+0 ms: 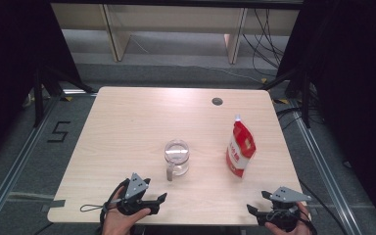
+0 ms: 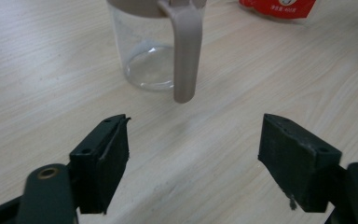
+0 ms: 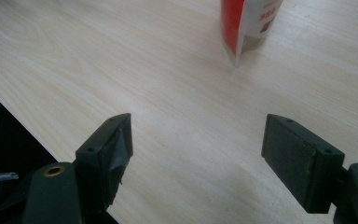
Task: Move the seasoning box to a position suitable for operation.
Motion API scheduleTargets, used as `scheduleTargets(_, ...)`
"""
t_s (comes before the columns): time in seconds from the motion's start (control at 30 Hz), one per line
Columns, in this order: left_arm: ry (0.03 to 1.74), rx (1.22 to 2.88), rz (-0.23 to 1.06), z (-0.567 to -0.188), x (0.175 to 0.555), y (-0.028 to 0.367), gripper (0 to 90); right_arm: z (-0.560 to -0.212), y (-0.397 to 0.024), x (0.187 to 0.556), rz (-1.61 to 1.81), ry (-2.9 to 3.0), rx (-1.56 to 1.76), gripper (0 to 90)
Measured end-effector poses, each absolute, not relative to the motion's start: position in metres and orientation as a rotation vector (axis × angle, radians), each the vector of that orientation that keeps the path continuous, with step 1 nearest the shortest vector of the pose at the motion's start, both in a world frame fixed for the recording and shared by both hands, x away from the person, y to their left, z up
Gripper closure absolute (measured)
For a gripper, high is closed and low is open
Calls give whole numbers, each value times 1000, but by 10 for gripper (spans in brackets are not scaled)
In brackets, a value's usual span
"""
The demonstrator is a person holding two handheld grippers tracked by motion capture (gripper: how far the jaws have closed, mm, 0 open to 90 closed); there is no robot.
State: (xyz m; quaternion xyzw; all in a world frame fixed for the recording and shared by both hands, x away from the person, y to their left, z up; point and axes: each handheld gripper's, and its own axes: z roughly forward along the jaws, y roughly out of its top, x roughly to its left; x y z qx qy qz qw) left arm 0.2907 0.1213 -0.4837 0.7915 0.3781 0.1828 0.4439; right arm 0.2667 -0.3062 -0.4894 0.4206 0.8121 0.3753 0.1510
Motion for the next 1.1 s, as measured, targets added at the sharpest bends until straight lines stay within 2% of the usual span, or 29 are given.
scheduleTargets(0.13, 937, 1975, 479, -482, 295, 112, 307, -489, -306, 267, 1085, 2336, 1214, 252)
scheduleTargets(0.3, 947, 1959, 526, -483, 306, 97, 408, -489, -306, 267, 1086, 2340, 1213, 252)
scheduleTargets(0.53, 951, 1930, 614, -489, 325, 91, 498, -490, -305, 266, 1079, 2341, 1197, 251)
scheduleTargets(0.7, 895, 1973, 673, -487, 326, 83, 568, -490, -305, 267, 1059, 2340, 1181, 250)
scheduleTargets(0.73, 916, 1951, 678, -489, 326, 79, 608, -490, -305, 267, 1061, 2338, 1180, 250)
scheduleTargets(0.83, 916, 1945, 683, -489, 326, 77, 655, -490, -306, 267, 1061, 2344, 1179, 250)
scheduleTargets(1.1, 900, 1957, 703, -489, 326, 81, 687, -490, -303, 266, 1077, 2366, 1148, 239)
